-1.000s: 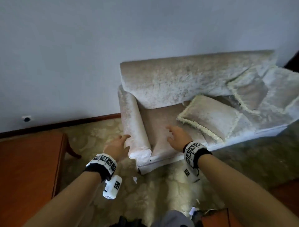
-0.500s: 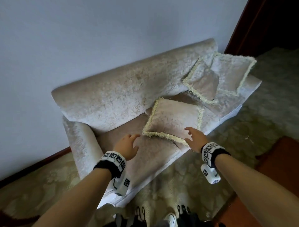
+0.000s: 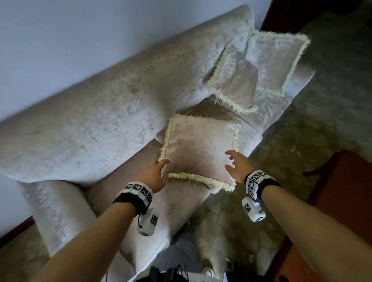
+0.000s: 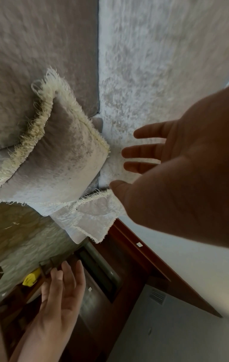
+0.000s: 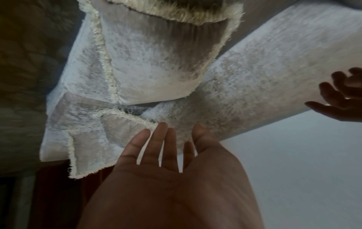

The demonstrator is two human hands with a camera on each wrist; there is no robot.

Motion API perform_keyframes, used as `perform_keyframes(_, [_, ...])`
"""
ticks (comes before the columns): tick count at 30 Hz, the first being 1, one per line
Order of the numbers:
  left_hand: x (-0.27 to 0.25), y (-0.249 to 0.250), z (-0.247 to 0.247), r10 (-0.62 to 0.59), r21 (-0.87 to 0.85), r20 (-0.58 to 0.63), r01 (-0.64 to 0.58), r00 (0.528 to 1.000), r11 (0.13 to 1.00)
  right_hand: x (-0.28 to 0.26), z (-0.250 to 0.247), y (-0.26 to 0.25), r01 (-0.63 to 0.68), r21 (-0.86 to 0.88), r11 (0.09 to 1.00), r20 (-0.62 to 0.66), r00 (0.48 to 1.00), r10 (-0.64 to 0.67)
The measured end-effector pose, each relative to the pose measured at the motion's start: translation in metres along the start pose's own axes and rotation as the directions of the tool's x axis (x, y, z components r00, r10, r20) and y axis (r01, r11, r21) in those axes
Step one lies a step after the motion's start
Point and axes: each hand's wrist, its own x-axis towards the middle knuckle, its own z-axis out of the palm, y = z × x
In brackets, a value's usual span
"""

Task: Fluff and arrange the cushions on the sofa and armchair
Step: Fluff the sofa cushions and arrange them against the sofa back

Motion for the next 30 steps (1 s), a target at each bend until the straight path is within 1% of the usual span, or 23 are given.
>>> perform_keyframes(3, [0.069, 0.004, -0.002, 0.027, -0.027, 0.079, -0.025, 0.997, 0.999, 0.039, -0.019, 0.007, -0.086, 0.004, 0.996, 0.010, 0.996, 0.086])
perform_keyframes(6, [0.129, 0.007, -0.003, 0.063, -0.023, 0.161, -0.060, 0.985, 0.998, 0.074, -0.032, 0.013, -0.137, 0.009, 0.991, 0.001, 0.991, 0.137])
perform_keyframes(8, [0.163, 0.010, -0.001, 0.079, -0.003, 0.195, -0.080, 0.978, 0.997, 0.094, -0.037, 0.019, -0.164, 0.027, 0.986, -0.005, 0.986, 0.164])
perform_keyframes(11, [0.201, 0.010, 0.011, 0.060, 0.008, 0.221, -0.063, 0.973, 0.998, 0.120, -0.035, 0.032, -0.215, 0.038, 0.976, -0.001, 0.977, 0.215])
perform_keyframes(14, [0.233, -0.011, 0.037, 0.037, 0.008, 0.270, -0.041, 0.962, 0.999, 0.146, -0.015, 0.057, -0.248, 0.015, 0.969, 0.072, 0.966, 0.247])
perform_keyframes(17, [0.259, -0.038, 0.069, -0.036, 0.072, 0.339, 0.012, 0.940, 0.997, 0.177, 0.012, 0.087, -0.257, -0.074, 0.963, 0.189, 0.945, 0.267])
perform_keyframes(22, [0.308, -0.081, 0.113, -0.144, 0.115, 0.331, 0.112, 0.932, 0.987, 0.235, 0.044, 0.131, -0.338, -0.102, 0.936, 0.244, 0.903, 0.353])
perform_keyframes(25, [0.337, -0.100, 0.131, -0.212, 0.167, 0.358, 0.162, 0.909, 0.973, 0.268, 0.059, 0.153, -0.356, -0.093, 0.930, 0.284, 0.886, 0.367])
perform_keyframes(27, [0.356, -0.109, 0.140, -0.223, 0.147, 0.376, 0.180, 0.899, 0.973, 0.288, 0.068, 0.167, -0.332, -0.133, 0.934, 0.296, 0.886, 0.357])
perform_keyframes(30, [0.383, -0.124, 0.151, -0.216, 0.054, 0.408, 0.213, 0.887, 0.976, 0.312, 0.084, 0.186, -0.293, -0.190, 0.937, 0.321, 0.883, 0.341])
